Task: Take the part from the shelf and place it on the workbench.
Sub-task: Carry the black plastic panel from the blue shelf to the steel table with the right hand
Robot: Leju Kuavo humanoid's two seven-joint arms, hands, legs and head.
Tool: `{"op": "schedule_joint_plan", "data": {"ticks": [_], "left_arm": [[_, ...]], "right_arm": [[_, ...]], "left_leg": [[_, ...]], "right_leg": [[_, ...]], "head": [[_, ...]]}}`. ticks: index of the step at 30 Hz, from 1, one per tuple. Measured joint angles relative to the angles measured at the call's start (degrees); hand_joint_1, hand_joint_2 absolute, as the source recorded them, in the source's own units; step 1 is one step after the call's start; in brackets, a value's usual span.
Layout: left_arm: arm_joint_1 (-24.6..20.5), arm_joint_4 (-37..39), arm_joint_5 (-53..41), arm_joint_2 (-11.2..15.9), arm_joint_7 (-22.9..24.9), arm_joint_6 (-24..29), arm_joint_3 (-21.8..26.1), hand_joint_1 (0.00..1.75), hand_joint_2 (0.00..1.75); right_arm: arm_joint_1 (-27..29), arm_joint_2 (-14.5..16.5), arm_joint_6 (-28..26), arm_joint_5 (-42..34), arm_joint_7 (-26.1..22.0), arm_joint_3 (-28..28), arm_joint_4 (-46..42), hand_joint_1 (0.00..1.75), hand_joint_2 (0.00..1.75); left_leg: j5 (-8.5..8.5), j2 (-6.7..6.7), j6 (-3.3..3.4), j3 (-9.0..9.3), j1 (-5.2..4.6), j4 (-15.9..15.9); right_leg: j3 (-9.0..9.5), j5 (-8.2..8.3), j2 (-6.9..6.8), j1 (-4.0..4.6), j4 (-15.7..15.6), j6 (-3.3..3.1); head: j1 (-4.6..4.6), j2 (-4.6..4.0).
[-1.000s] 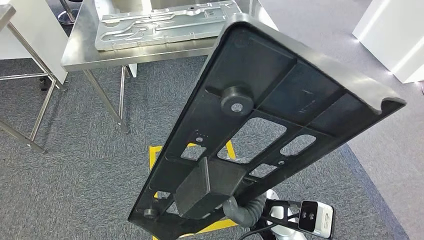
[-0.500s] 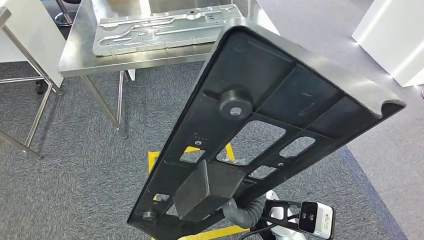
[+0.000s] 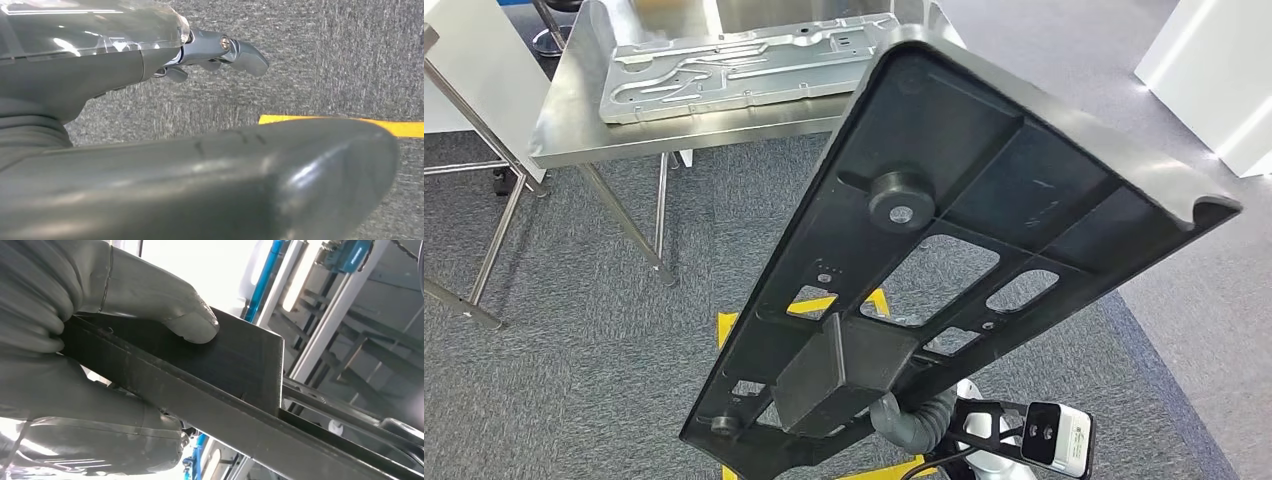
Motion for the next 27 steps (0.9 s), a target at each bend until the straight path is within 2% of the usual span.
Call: {"op": "schedule_joint_plan", "data": {"ticks": [1,2,4,5,6,7,8,9,10,11,13,15,16,17,18,20,21,22,23,24,25,26,27], "left_arm": [[-0.1,0.0,0.0,0.0,0.0,0.0,0.0,0.00,0.00],[-0.1,0.0,0.0,0.0,0.0,0.0,0.0,0.00,0.00],[0.0,0.0,0.0,0.1,0.0,0.0,0.0,0.00,0.00],[0.1,0.0,0.0,0.1,0.0,0.0,0.0,0.00,0.00],[0.2,0.0,0.0,0.1,0.0,0.0,0.0,0.00,0.00],[0.3,0.0,0.0,0.1,0.0,0.0,0.0,0.00,0.00],[0.3,0.0,0.1,0.1,0.0,0.0,0.0,0.00,0.00],[0.3,0.0,0.1,0.1,0.0,0.0,0.0,0.00,0.00],[0.3,0.0,0.1,0.1,0.0,0.0,0.0,0.00,0.00],[0.3,0.0,0.1,0.1,0.0,0.0,0.0,0.00,0.00],[0.3,0.0,0.1,0.2,0.1,0.0,0.0,0.00,0.00],[0.3,0.0,0.1,0.2,0.1,0.0,0.0,0.00,0.00],[0.3,0.0,0.1,0.2,0.0,0.0,0.0,0.00,0.00],[0.2,0.0,0.1,0.2,0.0,0.0,0.0,0.00,0.00],[0.2,0.0,0.1,0.2,0.0,0.0,0.0,0.00,0.00],[0.2,0.0,0.1,0.2,0.0,0.0,0.0,0.00,0.00],[0.2,0.0,0.1,0.2,0.0,0.0,0.0,0.00,0.00],[0.2,0.0,0.1,0.2,0.0,0.0,0.0,0.00,0.00],[0.3,0.0,0.1,0.1,0.0,0.0,0.0,0.00,0.00],[0.3,0.0,0.1,0.1,0.0,0.0,0.0,0.00,0.00],[0.2,0.0,0.1,0.1,0.0,0.0,0.0,0.00,0.00],[0.2,0.0,0.1,0.1,0.0,0.0,0.0,0.00,0.00],[0.2,0.0,0.1,0.1,0.0,0.0,0.0,0.00,0.00]], "right_arm": [[0.0,0.0,0.0,0.0,0.0,0.0,0.0,1.75,1.75],[-0.1,0.1,0.1,0.0,0.0,0.0,0.0,1.75,1.75],[-0.1,0.1,0.1,0.0,0.0,0.0,0.0,1.75,1.75],[0.0,0.1,0.1,0.0,0.0,0.0,0.0,1.75,1.75],[0.0,0.1,0.1,0.0,0.0,0.0,0.1,1.75,1.75],[0.0,0.1,0.2,-0.1,0.0,0.0,0.1,1.75,1.75],[0.0,0.1,0.2,-0.1,0.0,0.0,0.1,1.75,1.75],[0.0,0.1,0.2,-0.1,0.0,0.0,0.1,1.75,1.75],[0.0,0.1,0.2,-0.2,0.0,0.0,0.1,1.75,1.75],[0.0,0.1,0.2,-0.2,0.0,0.0,0.1,1.75,1.75],[-0.1,0.1,0.2,-0.2,0.0,0.0,0.2,1.75,1.75],[-0.1,0.1,0.2,-0.2,0.0,0.0,0.1,1.75,1.75],[-0.1,0.1,0.2,-0.2,0.0,0.0,0.1,1.75,1.75],[-0.2,0.1,0.2,-0.3,0.0,0.0,0.1,1.75,1.75],[-0.2,0.1,0.2,-0.3,0.0,0.0,0.1,1.75,1.75],[-0.1,0.1,0.2,-0.3,0.0,0.0,0.1,1.75,1.75],[0.0,0.1,0.2,-0.3,0.0,0.0,0.1,1.75,1.75],[0.0,0.1,0.2,-0.3,0.0,0.0,0.1,1.75,1.75],[0.0,0.1,0.2,-0.3,0.0,0.0,0.1,1.75,1.75],[0.0,0.1,0.2,-0.3,0.0,0.0,0.1,1.75,1.75],[0.0,0.1,0.2,-0.3,0.0,0.0,0.2,1.75,1.75],[0.0,0.1,0.2,-0.3,0.0,0.0,0.2,1.75,1.75],[0.0,0.1,0.2,-0.2,0.0,0.0,0.2,1.75,1.75]], "left_leg": [[-0.76,0.01,-0.27,-0.35,0.08,1.2],[-2.03,0.00,-0.49,-1.46,0.15,3.8],[-5.05,0.00,-0.81,-5.92,0.19,11.8],[-5.76,0.01,-0.90,-8.24,0.19,15.3],[-5.24,0.01,-0.91,-9.74,0.19,16.8],[-3.48,0.01,-0.83,-10.08,0.19,15.9],[-0.74,0.01,-0.63,-9.30,0.17,12.7],[2.01,0.01,-0.33,-7.89,0.12,8.5],[3.87,0.00,-0.01,-6.45,-0.05,4.8],[4.89,-0.01,0.31,-5.46,-0.22,2.2],[4.71,-0.05,0.83,-4.96,-0.60,1.0],[4.64,-0.10,1.37,-4.70,-0.40,0.5],[4.61,-0.09,1.69,-4.38,-0.23,0.2],[4.54,-0.07,1.99,-4.02,-0.04,-0.1],[4.37,-0.03,2.23,-3.70,0.00,-0.3],[3.84,0.00,2.45,-3.21,0.01,-0.3],[3.53,-0.02,2.42,-2.86,0.01,-0.3],[3.18,-0.06,2.34,-2.40,0.04,-0.3],[2.79,-0.13,2.21,-1.82,0.07,-0.3],[2.34,-0.20,2.01,-1.25,0.09,-0.3],[1.85,-0.26,1.70,-0.76,0.01,-0.3],[1.45,-0.29,1.38,-0.45,-0.05,-0.2],[1.12,-0.30,1.02,-0.31,-0.12,-0.2]], "right_leg": [[0.48,-0.13,-0.03,-0.09,-0.3,-0.38],[1.01,-0.31,-0.08,-0.18,-0.6,-0.70],[1.73,-0.90,-0.15,-0.02,-0.7,-1.10],[2.08,-1.23,-0.10,0.07,-0.7,-1.17],[2.49,-1.59,-0.03,0.15,-0.7,-1.20],[3.01,-1.98,0.05,0.22,-0.7,-1.18],[3.66,-2.42,0.10,0.30,-0.7,-1.13],[4.25,-2.88,0.13,0.34,-0.7,-1.04],[4.70,-3.31,0.15,0.47,-0.6,-0.84],[4.94,-3.63,0.20,0.54,-0.6,-0.59],[4.98,-3.97,0.29,0.58,-0.6,0.01],[5.07,-4.36,0.26,0.53,-0.6,0.70],[4.69,-4.96,0.20,0.52,0.4,1.05],[3.60,-6.07,0.14,0.47,2.7,1.39],[1.71,-7.52,0.08,0.29,6.2,1.67],[-3.27,-10.03,0.03,-0.03,14.1,2.08],[-5.02,-9.93,0.00,-0.21,16.3,2.23],[-5.66,-8.55,-0.04,-0.36,16.2,2.33],[-5.06,-6.12,-0.08,-0.49,13.7,2.34],[-3.58,-3.21,-0.17,-0.58,9.5,2.27],[-1.94,-1.17,-0.27,-0.50,5.4,2.13],[-0.72,0.02,-0.30,-0.38,2.5,1.91],[-0.06,0.32,-0.30,-0.20,0.8,1.61]], "head": [[0.00,0.00],[0.00,0.00],[0.01,0.00],[0.01,0.00],[0.01,0.00],[0.01,0.00],[0.01,0.00],[0.01,0.00],[0.01,0.00],[0.01,0.00],[0.01,0.00],[0.01,0.00],[0.01,0.00],[0.02,0.00],[0.02,0.00],[0.01,0.00],[0.01,0.00],[0.01,0.00],[0.01,0.00],[0.01,0.00],[0.02,0.00],[0.01,0.00],[0.01,0.00]]}}
